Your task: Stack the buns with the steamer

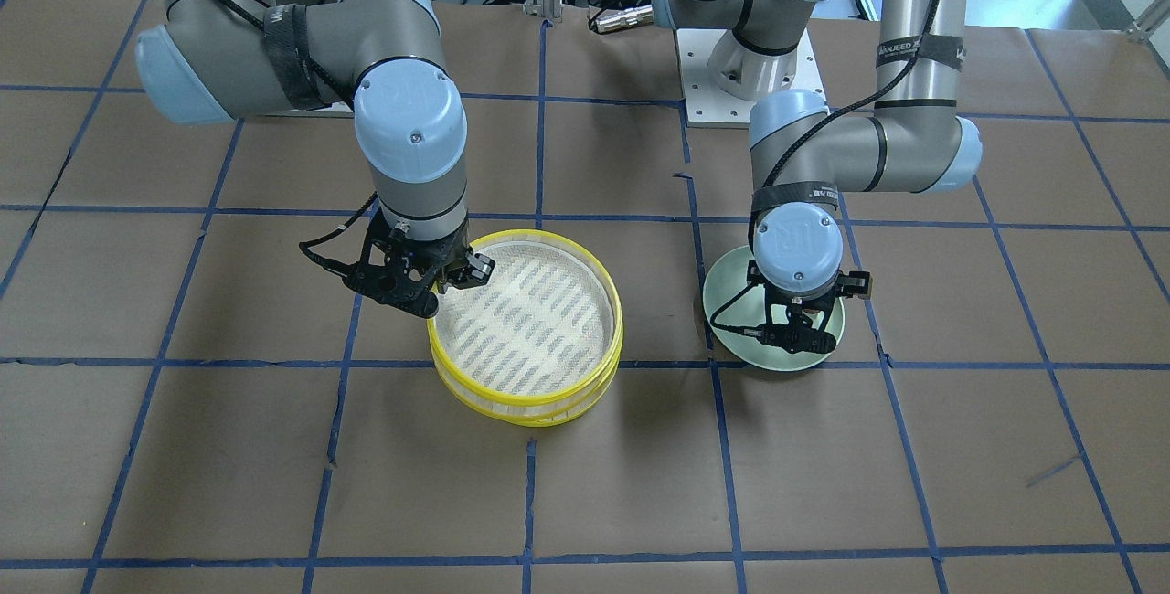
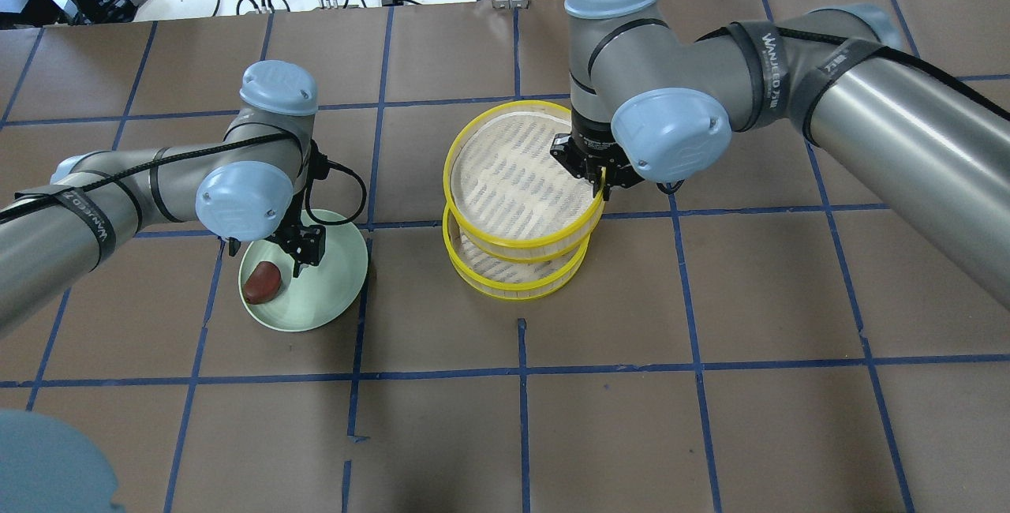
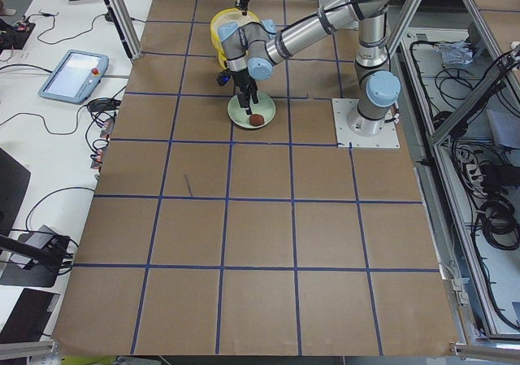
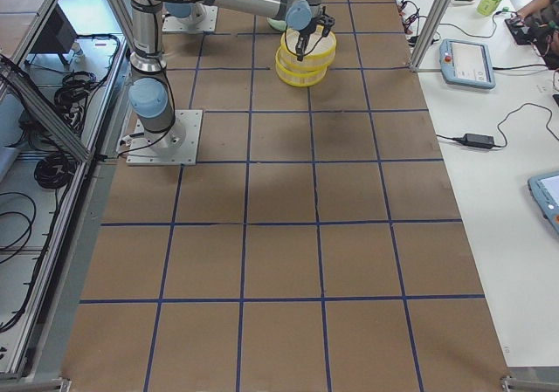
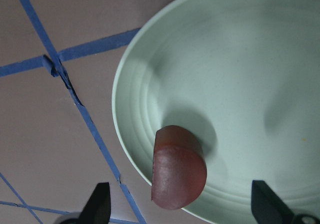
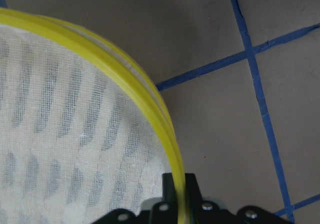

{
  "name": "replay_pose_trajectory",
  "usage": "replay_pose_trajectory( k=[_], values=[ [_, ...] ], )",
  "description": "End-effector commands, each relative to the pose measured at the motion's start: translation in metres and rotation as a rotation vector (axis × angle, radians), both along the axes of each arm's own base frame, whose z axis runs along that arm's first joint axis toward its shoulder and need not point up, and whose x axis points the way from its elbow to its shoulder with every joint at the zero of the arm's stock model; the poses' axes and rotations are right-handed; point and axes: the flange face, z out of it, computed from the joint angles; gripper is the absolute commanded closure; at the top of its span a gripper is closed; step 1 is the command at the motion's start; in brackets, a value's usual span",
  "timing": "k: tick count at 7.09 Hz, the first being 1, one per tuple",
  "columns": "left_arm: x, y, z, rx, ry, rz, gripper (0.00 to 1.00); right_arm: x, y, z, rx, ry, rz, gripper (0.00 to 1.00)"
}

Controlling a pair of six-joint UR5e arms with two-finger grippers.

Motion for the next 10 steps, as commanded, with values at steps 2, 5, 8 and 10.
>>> replay_pose_trajectory(
  k=[2, 5, 8, 10],
  values=[
    [0.0, -0.002, -0.014, 0.015, 0.005, -0.001, 0.62, 0.003, 0.006, -0.011, 0.021, -0.012, 0.001, 0.88],
    [-0.005, -0.005, -0.008, -0.014, 0.064, 0.023, 0.84, 0.008, 0.007, -0.013, 0.035, -0.058, -0.012, 0.88],
    [-0.013, -0.017, 0.015, -0.08, 0.128, 0.063, 0.85, 0.006, 0.006, -0.015, 0.034, -0.049, 0.0, 0.84],
    [-0.028, -0.022, 0.03, -0.158, 0.255, 0.258, 0.85, 0.004, 0.005, -0.015, 0.032, -0.047, -0.001, 0.76]
  ],
)
